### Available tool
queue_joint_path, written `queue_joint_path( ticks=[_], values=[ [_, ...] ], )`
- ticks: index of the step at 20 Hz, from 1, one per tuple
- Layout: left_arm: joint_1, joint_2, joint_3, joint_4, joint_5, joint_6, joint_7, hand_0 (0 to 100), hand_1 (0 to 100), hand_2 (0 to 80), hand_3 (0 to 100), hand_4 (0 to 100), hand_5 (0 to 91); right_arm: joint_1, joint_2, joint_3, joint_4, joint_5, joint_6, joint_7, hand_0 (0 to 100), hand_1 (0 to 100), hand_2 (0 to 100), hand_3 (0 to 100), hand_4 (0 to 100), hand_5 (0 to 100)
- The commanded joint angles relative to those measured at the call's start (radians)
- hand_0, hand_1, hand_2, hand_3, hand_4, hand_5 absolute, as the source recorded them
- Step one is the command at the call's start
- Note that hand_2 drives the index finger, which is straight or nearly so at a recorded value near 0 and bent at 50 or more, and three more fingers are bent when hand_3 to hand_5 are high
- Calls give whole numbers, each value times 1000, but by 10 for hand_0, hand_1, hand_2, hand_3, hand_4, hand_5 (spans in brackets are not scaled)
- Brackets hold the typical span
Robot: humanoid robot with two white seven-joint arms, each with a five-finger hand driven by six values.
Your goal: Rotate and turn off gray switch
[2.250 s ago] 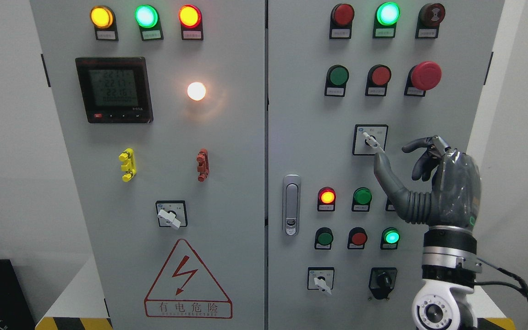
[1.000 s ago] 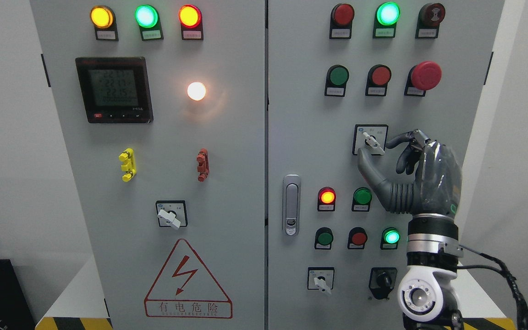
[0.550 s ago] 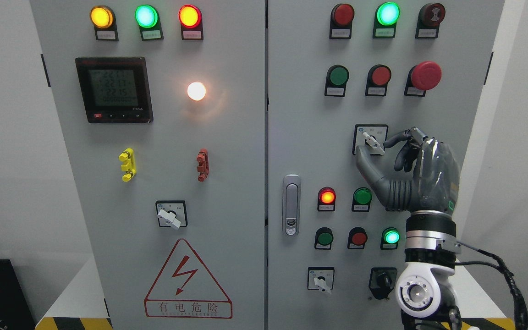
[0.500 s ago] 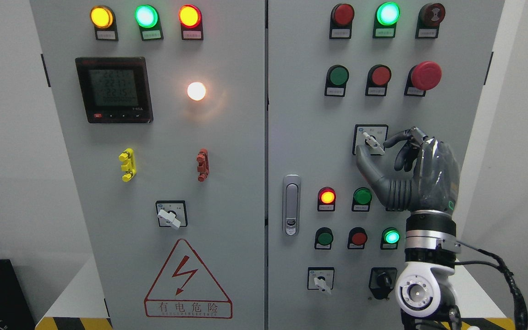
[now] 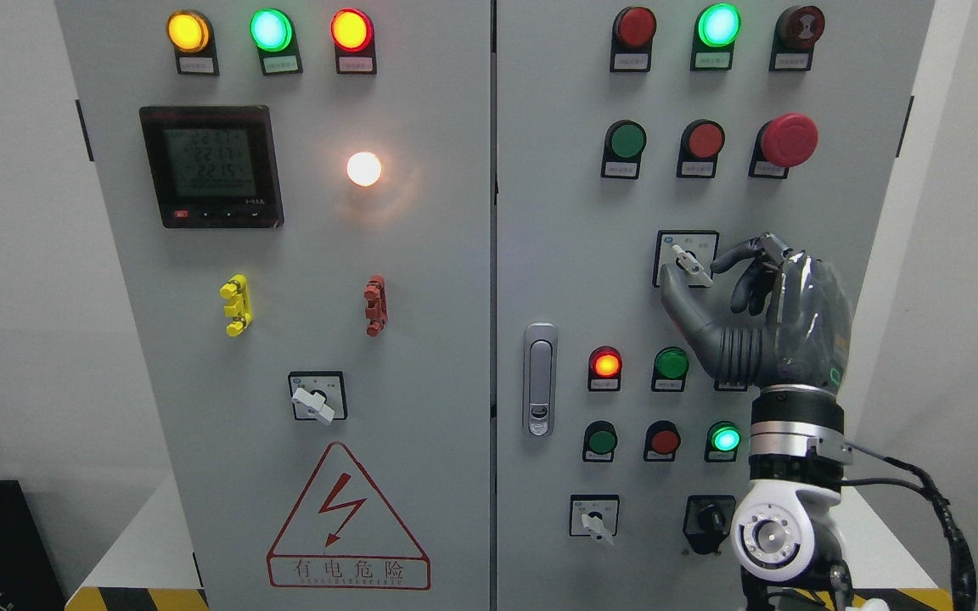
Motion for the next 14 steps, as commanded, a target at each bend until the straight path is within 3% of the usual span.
queue_joint_path(
  ticks=[1,14],
  values=[
    [-9,0,8,-26,20,2,-1,120,389,0,0,0,0,-4,0,-13,4,0,3,1,64,467,606,956,994,1000],
    [-9,0,8,-26,20,2,-1,120,389,0,0,0,0,-18,0,0,20,1,22,1,75,466,617,966,997,1000]
  ],
)
